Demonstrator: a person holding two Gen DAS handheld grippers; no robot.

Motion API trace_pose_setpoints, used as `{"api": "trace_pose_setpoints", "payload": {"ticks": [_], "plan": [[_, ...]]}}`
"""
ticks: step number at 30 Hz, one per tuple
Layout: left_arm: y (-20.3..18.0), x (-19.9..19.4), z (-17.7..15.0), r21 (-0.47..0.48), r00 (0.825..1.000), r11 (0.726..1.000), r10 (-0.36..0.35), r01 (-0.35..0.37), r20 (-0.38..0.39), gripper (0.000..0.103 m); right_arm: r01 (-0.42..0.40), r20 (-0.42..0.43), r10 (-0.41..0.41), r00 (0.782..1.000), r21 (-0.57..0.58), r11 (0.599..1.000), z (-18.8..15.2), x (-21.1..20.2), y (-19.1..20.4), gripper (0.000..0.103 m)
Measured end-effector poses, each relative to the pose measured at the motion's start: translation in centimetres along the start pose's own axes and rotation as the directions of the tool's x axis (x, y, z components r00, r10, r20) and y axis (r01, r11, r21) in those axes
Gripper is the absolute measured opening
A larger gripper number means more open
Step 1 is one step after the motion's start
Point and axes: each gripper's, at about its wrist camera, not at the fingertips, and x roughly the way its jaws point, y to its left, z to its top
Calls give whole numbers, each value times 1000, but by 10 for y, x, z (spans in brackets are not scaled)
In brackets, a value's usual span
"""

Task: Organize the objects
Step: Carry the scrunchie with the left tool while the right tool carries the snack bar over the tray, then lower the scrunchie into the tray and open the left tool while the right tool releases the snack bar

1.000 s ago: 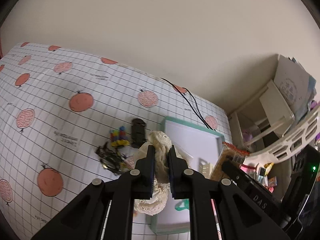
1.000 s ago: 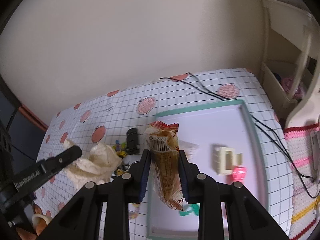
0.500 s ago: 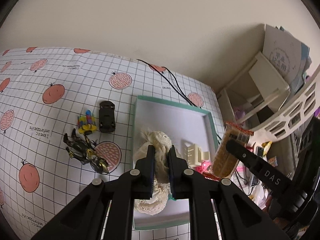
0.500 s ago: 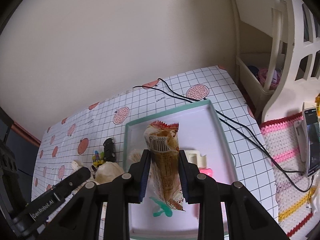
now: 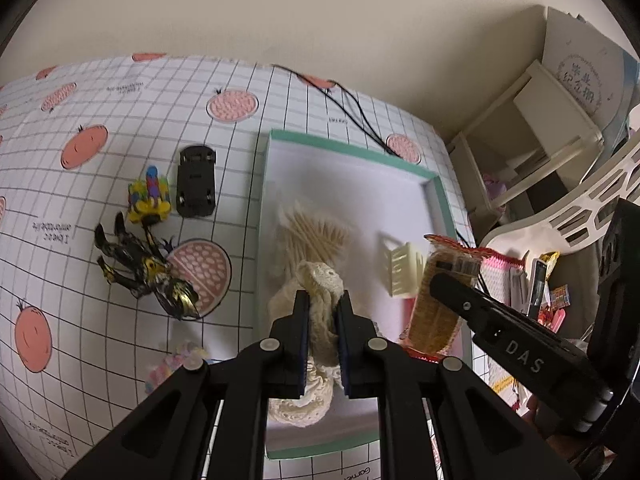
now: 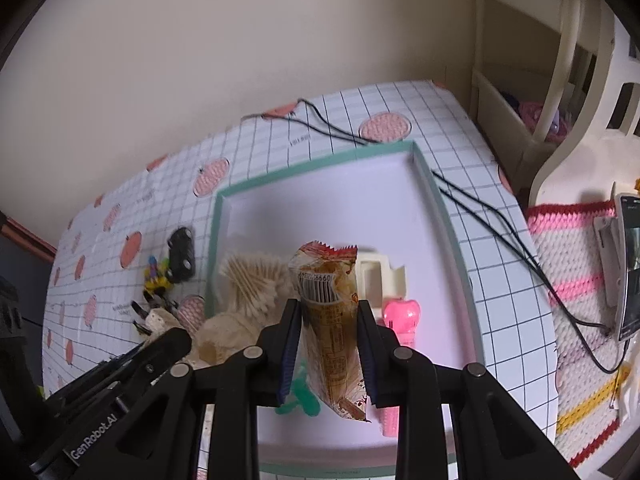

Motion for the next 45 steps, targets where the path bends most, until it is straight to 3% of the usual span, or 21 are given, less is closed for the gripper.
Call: {"api": "trace_pose_setpoints", "payload": {"ticks": [14,31,33,40,45], "plan": [[5,27,-10,-8,997,1000,20,-21,-79,13,40,-85,-42,995,-30,999,-11,31,3,29],[11,34,-16,-19,994,999,36,-38,-102,13,67,-127,-70,989,-25,997,-16,43,0,30],[10,33,-15,-16,994,999,37,-39,-101,15,73,-127,-76,989,-24,997,-16,42,-1,30],[3,23,-11,4,996,999,37,-37,-81,38,81,-120,-83,989,-25,996,-12,34,3,33],[0,11,-6,9,998,999,32,-31,-53,39,77,-94,-79,992,-27,997,-8,24,7,35]]}}
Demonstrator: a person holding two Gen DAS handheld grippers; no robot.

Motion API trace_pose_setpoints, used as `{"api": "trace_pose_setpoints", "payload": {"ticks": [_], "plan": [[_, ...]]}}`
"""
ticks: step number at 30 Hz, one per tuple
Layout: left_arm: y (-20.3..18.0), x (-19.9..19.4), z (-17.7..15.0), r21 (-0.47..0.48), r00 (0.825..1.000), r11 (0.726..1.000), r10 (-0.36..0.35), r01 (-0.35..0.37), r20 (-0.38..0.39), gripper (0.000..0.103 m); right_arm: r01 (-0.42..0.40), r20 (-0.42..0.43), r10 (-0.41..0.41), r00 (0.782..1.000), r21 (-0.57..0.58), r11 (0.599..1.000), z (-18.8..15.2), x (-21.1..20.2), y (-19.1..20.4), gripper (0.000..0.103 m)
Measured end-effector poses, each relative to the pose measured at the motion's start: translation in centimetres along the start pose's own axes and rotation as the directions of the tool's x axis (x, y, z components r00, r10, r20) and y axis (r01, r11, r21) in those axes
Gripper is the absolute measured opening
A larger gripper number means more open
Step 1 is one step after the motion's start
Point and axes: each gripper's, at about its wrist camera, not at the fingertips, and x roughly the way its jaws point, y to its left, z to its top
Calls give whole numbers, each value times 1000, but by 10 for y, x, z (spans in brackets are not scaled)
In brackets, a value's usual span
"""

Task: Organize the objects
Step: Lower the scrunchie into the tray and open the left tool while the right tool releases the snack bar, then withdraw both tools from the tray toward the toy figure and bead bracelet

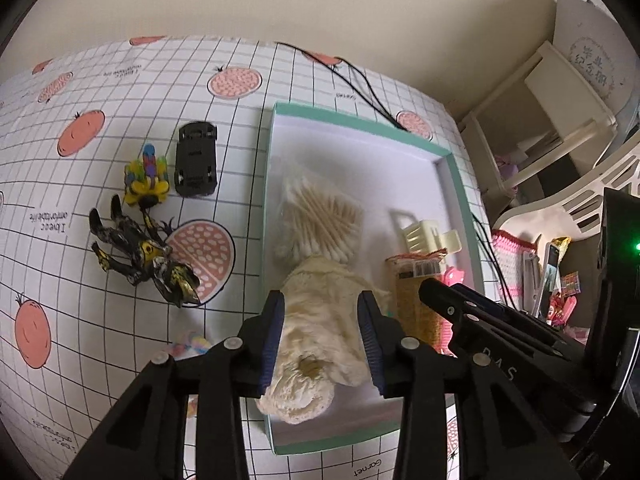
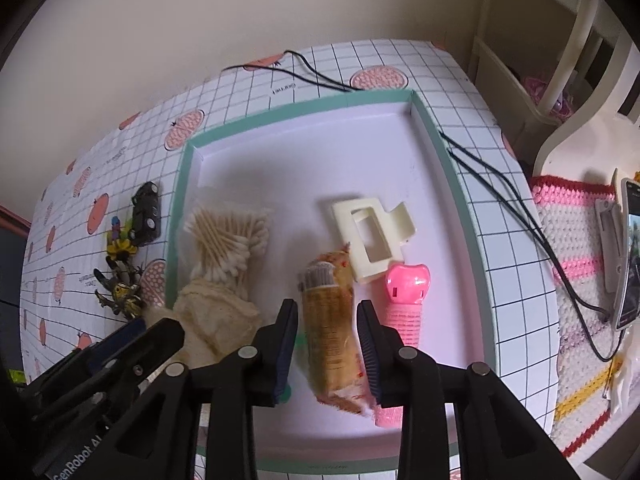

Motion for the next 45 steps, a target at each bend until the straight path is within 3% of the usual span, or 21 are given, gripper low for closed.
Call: {"api": "trace_pose_setpoints", "payload": {"ticks": [9,11,13,16,19,22,27,29,39,41,43,45], "plan": [[-4,-24,7,12,998,1000,-5,4,63,41,-16,76,17,997,-15,1000,6,-31,7,35],[-3,-27,7,10,997,1000,2,-3,76,51,-18,89,20,996,-20,1000,6,-36,9,35],[0,-29,7,6,996,1000,15,-15,85,52,-21,97,24,995,-25,999,7,-39,12,36],[5,-29,8,-12,996,999,33,-32,88,52,-27,103,29,994,-27,999,7,-39,14,49],[10,-29,10,-31,994,998,62,-60,94,53,-27,102,30,994,-28,999,8,-37,13,52],[16,-29,10,-47,990,995,93,-89,103,63,-27,99,30,995,-28,999,7,-35,12,56],[26,-27,10,-68,985,989,139,-133,102,67,-34,95,36,995,-32,999,7,-31,13,65],[30,-26,9,-77,983,986,153,-145,106,81,-36,92,38,995,-32,999,6,-29,13,72],[53,-30,9,-149,970,972,204,-184,134,93,-32,93,36,995,-38,999,5,-26,14,88],[56,-31,10,-159,968,970,207,-184,144,100,-35,94,38,995,-38,999,5,-25,14,93],[57,-33,10,-162,964,968,216,-191,156,100,-37,99,40,994,-41,998,5,-25,16,101],[59,-33,11,-165,964,968,216,-190,158,100,-38,104,42,994,-43,998,5,-26,17,101]]}}
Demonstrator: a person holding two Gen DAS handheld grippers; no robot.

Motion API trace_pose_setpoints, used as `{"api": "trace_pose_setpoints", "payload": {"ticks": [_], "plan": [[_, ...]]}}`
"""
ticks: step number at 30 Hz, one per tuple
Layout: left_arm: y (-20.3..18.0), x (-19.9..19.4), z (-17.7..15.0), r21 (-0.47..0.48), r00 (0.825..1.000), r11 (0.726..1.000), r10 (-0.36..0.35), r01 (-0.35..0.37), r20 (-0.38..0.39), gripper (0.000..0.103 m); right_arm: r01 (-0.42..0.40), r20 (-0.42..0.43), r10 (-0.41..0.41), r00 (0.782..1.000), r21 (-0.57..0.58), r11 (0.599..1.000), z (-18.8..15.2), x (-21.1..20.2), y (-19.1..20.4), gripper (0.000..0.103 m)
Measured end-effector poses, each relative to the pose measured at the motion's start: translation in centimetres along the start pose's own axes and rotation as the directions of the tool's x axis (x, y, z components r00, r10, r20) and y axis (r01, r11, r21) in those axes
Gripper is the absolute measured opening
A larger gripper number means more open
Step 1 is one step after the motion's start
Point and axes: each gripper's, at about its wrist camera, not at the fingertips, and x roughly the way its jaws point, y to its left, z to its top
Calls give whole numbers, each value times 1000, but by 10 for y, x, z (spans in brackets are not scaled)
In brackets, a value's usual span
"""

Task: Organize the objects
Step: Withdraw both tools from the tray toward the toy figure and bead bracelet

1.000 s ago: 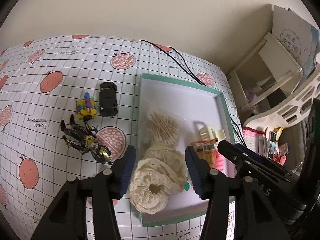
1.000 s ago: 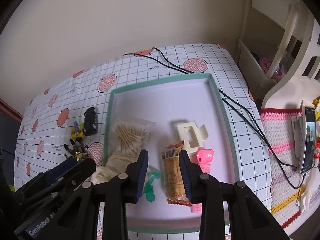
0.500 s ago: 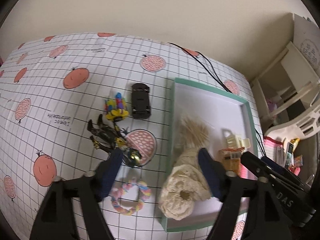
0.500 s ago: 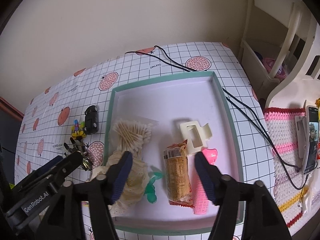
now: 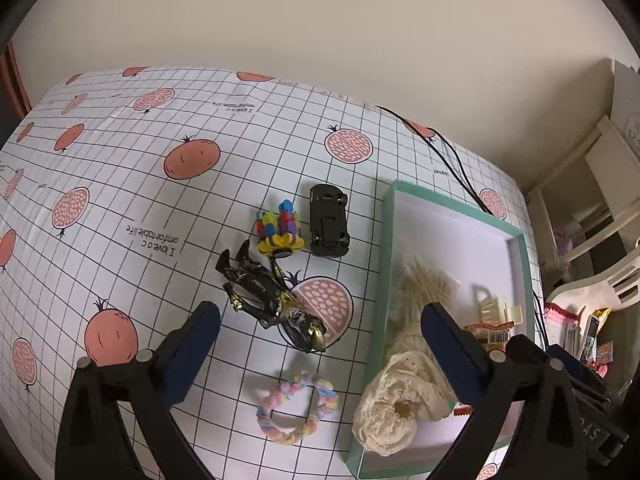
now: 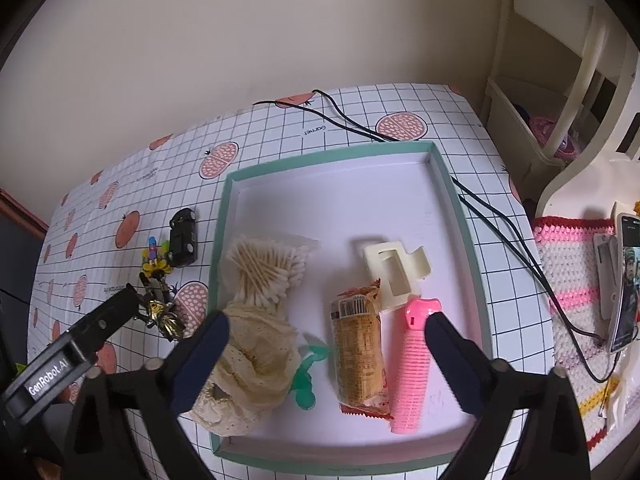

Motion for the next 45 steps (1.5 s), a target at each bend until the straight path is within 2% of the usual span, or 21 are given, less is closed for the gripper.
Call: {"api": "trace_pose_setpoints", "payload": {"ticks": [12,17,24,29,34,45], "plan": [[22,-4,7,-32,1000,999,-7,8,14,101,-13,6,13,1000,4,1000,0,2,11,103],[42,-6,11,-59,1000,998,-9,10,13,101,-22,-4,22,1000,-12,1000,-1,3,21,103],[79,-7,15,-105,1000,994,6,-7,-11,101,-31,-24,30,999,-64,997,-3,11,51,103],[91,-7,17,-120,1000,993,16,-18,-13,101,-48,-35,44,998,-119,992,-8,15,77,103],[95,6,16,-129,997,991,26,-34,-66,101,-110,-47,104,993,-154,982,-11,16,97,103],[129,0,16,-216,996,973,71,-83,-62,101,-223,-113,199,974,-275,935,-28,27,139,103]]}}
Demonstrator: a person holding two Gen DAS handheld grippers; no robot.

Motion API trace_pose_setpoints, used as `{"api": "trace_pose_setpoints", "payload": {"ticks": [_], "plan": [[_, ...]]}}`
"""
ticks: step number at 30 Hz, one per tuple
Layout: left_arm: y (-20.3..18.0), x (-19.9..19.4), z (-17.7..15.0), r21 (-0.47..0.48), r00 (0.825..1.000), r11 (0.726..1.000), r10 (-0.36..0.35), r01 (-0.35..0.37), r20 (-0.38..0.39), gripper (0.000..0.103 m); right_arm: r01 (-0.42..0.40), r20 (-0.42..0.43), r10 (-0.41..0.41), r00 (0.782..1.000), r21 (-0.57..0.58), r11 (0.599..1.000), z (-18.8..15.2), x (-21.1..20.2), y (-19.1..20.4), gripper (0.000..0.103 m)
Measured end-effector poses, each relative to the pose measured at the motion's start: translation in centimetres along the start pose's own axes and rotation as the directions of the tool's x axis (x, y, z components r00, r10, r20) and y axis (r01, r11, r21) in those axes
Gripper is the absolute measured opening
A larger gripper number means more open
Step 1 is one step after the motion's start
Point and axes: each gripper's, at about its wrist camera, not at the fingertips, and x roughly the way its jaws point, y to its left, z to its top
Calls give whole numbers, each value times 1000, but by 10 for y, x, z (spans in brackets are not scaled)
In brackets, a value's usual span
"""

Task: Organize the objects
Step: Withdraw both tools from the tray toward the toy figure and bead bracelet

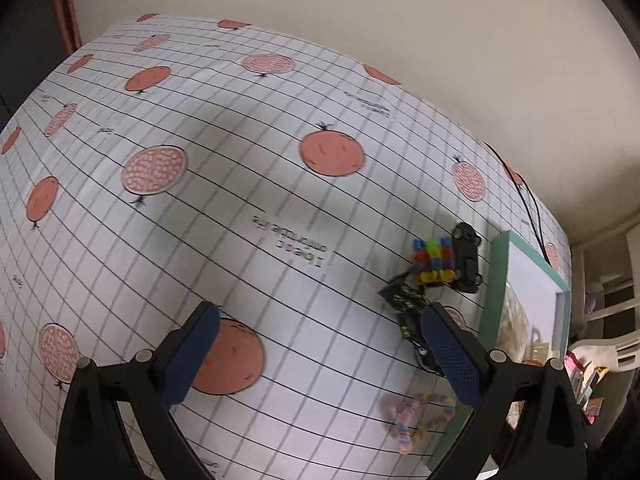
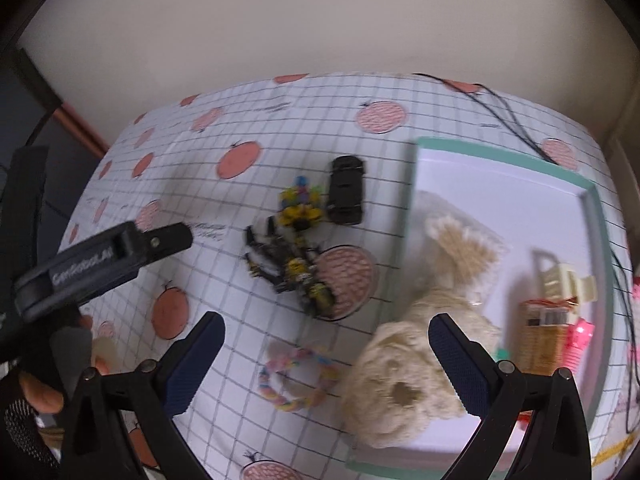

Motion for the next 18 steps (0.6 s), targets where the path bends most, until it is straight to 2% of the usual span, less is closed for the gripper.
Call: {"api": "trace_pose_setpoints", "payload": {"ticks": [7,12,18], "plan": [[6,5,2,4,999,1000,-12,13,-41,101,-48,-44,47,998,-27,999,-7,20,10,103],[-4,8,-1,41,998,999,-27,29,-57,101,-53,-74,53,996,-9,999,-11,32,6,103],[-20,12,-7,105,997,993,-46,53,-64,101,-52,-89,50,995,-22,998,-13,36,5,97]]}}
